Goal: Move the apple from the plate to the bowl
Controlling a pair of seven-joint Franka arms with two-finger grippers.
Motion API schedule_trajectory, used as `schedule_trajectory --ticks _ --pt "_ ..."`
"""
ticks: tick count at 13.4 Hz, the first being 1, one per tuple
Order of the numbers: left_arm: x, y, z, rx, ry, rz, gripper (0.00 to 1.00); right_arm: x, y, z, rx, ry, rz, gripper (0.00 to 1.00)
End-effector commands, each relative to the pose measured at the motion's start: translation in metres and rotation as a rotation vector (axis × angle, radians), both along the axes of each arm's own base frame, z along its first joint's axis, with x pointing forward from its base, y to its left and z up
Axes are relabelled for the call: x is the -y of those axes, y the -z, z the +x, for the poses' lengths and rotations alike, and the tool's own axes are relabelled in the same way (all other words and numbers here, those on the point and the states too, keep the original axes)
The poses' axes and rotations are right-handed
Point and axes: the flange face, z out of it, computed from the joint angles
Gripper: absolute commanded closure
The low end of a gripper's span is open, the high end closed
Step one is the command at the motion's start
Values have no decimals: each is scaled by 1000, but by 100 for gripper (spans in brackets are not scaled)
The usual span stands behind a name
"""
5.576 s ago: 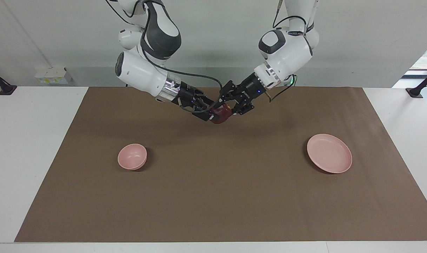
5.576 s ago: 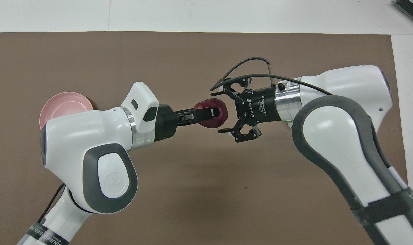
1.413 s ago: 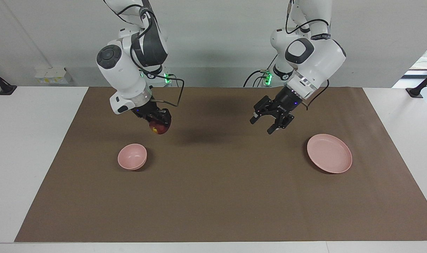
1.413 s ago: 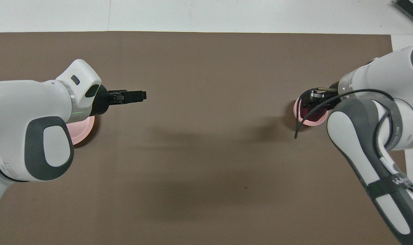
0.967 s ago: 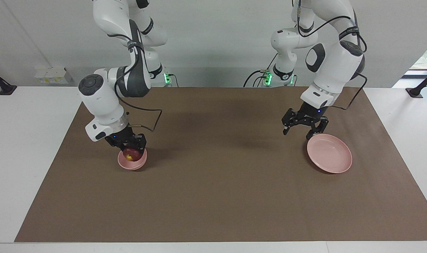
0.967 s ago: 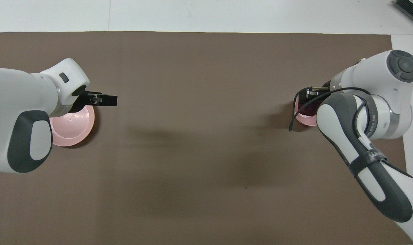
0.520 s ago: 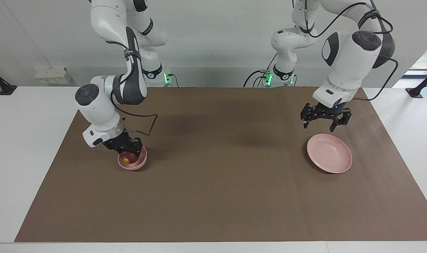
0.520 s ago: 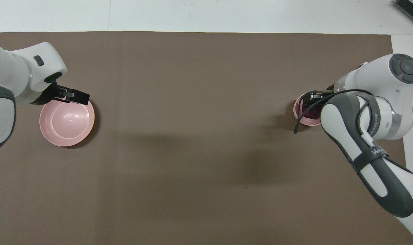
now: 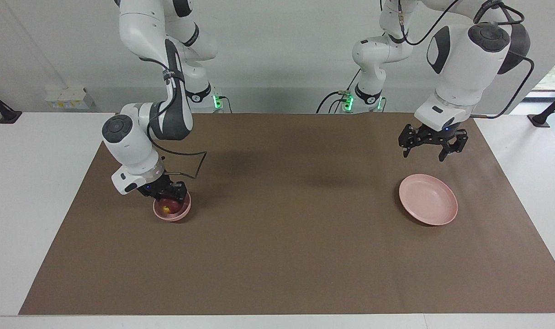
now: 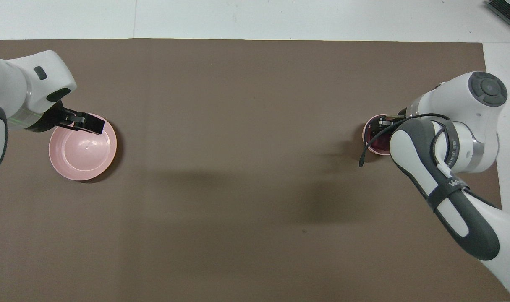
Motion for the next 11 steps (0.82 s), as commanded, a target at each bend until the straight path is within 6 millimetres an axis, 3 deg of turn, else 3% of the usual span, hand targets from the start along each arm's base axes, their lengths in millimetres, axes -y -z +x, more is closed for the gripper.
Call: schedule_trajectory --ticks 1,4,6,9,11 --pt "1 -13 1 -4 -3 10 0 4 -3 1 25 -10 -13 0" --pt "-3 -24 2 5 -10 7 0 5 -4 2 27 -8 -15 0" --pt "-6 -29 0 -3 -15 9 0 5 -19 6 45 -8 -15 0" --pt "-18 -36 3 10 -34 4 0 4 -71 1 85 -10 -20 0" --pt "-19 -35 3 9 -35 4 0 8 -113 -13 79 -15 -51 0"
